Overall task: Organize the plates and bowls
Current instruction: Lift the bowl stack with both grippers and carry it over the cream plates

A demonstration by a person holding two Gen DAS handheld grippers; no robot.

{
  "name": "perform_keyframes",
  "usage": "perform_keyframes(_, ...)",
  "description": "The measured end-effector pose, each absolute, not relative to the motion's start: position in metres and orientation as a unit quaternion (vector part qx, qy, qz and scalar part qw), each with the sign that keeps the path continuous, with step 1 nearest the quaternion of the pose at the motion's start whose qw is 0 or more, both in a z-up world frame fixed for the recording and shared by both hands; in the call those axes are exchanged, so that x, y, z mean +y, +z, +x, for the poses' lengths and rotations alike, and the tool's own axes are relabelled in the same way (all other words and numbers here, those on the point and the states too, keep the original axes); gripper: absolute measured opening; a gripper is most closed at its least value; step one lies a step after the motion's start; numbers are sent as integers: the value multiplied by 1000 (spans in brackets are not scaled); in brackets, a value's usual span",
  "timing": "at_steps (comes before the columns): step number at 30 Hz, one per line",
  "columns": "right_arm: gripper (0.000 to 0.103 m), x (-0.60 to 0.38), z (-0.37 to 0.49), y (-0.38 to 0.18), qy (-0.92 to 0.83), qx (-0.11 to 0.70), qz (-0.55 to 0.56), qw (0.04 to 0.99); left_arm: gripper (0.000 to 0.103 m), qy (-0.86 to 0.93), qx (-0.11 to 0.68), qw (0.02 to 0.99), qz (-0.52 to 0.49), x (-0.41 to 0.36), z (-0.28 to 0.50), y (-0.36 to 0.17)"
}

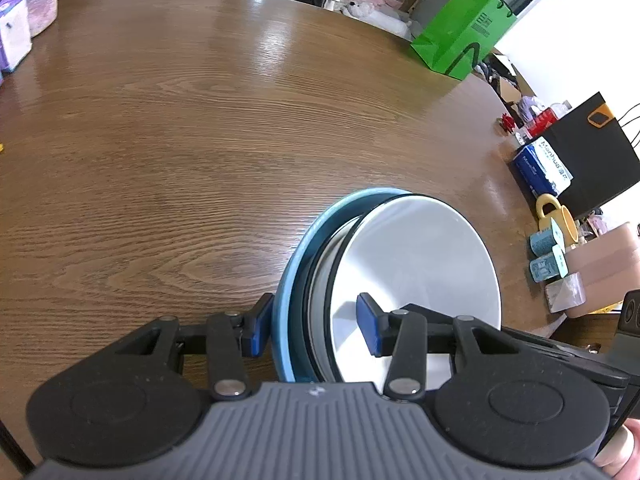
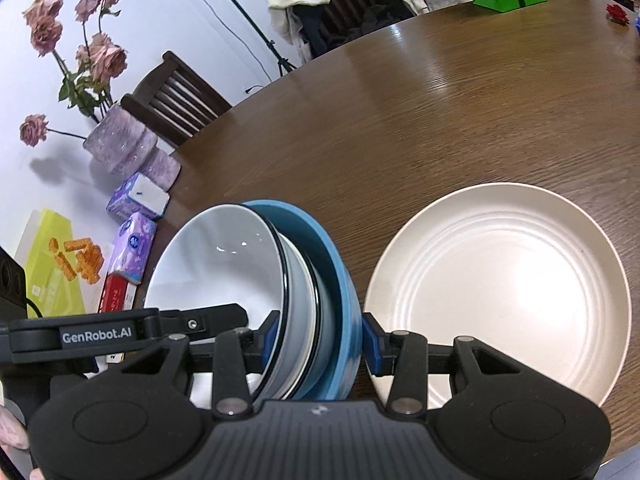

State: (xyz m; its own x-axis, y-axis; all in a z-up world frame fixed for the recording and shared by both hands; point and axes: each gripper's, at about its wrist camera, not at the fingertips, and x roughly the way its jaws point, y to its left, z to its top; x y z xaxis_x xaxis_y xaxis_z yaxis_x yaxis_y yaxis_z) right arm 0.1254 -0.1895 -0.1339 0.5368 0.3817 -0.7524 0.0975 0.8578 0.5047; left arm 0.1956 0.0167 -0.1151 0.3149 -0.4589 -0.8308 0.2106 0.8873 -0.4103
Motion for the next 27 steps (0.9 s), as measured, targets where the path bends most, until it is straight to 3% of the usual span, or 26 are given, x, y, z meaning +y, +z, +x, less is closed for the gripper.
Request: perform_keyframes(27, 41, -239, 118, -136, 44, 464, 267, 843, 44, -245, 550, 792, -98, -35, 208, -117)
